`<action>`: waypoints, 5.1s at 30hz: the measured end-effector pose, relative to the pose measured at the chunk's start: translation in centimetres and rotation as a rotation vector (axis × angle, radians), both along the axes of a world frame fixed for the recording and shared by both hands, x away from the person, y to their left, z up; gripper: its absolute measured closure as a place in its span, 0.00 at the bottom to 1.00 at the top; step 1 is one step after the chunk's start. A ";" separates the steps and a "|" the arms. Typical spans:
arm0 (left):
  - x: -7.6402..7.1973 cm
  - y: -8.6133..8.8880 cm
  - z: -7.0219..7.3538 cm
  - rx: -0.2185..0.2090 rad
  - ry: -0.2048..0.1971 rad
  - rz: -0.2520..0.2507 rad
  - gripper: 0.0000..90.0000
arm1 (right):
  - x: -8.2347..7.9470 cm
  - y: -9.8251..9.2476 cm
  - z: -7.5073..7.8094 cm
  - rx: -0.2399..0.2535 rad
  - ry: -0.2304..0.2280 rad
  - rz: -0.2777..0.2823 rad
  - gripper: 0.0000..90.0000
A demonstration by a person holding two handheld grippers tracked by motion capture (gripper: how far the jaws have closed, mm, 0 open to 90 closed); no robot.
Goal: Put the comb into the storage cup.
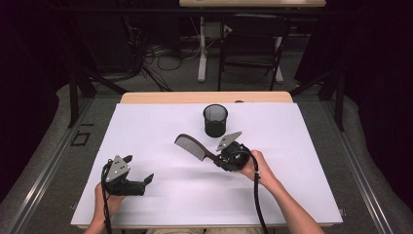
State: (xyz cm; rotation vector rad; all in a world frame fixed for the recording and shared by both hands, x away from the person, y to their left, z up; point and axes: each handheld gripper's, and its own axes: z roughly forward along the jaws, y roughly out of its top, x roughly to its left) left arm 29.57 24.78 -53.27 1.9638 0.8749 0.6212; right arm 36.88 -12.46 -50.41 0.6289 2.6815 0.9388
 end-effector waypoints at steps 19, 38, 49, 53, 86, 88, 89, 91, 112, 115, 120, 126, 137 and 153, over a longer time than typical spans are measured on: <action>0.2 0.1 0.0 0.005 0.005 0.008 0.00 | -0.4 -1.4 0.8 0.071 -0.043 -0.039 0.81; 0.2 0.2 0.0 -0.010 -0.002 0.013 0.00 | -0.3 -3.2 1.7 0.139 -0.083 -0.089 0.81; 0.3 0.1 -0.1 -0.016 0.004 0.013 0.00 | 0.0 -3.9 2.1 0.183 -0.110 -0.124 0.81; 0.4 0.1 -0.1 -0.010 0.001 0.020 0.00 | 0.1 -4.3 2.1 0.196 -0.118 -0.133 0.81; 0.3 0.1 0.0 -0.014 -0.008 0.015 0.00 | 0.1 -6.4 3.5 0.318 -0.257 -0.265 0.81; 0.4 0.0 0.0 -0.012 -0.009 0.011 0.00 | 0.0 -6.5 3.4 0.322 -0.266 -0.274 0.81; 0.4 0.0 0.0 -0.010 -0.007 0.010 0.00 | 0.0 -6.5 3.4 0.326 -0.271 -0.280 0.81; 0.3 -0.1 -0.1 -0.012 -0.006 0.011 0.00 | 0.0 -6.7 3.4 0.326 -0.278 -0.289 0.81; 0.3 -0.3 0.0 -0.008 -0.009 0.009 0.00 | 0.5 -6.8 3.6 0.368 -0.318 -0.347 0.81; 0.3 -0.2 0.0 -0.011 -0.007 0.012 0.00 | 0.7 -6.7 3.7 0.371 -0.324 -0.353 0.81; 0.3 -0.2 0.0 -0.013 -0.010 0.012 0.00 | 1.0 -6.4 3.7 0.375 -0.325 -0.359 0.81; 0.2 -0.3 0.1 -0.013 -0.013 0.014 0.00 | 1.4 -6.1 3.8 0.381 -0.325 -0.362 0.81; 0.2 -0.2 0.1 -0.014 -0.014 0.014 0.00 | 2.1 -5.6 4.5 0.387 -0.332 -0.364 0.81; 0.2 -0.2 0.1 -0.015 -0.020 0.017 0.00 | 3.4 -5.5 5.3 0.385 -0.323 -0.377 0.81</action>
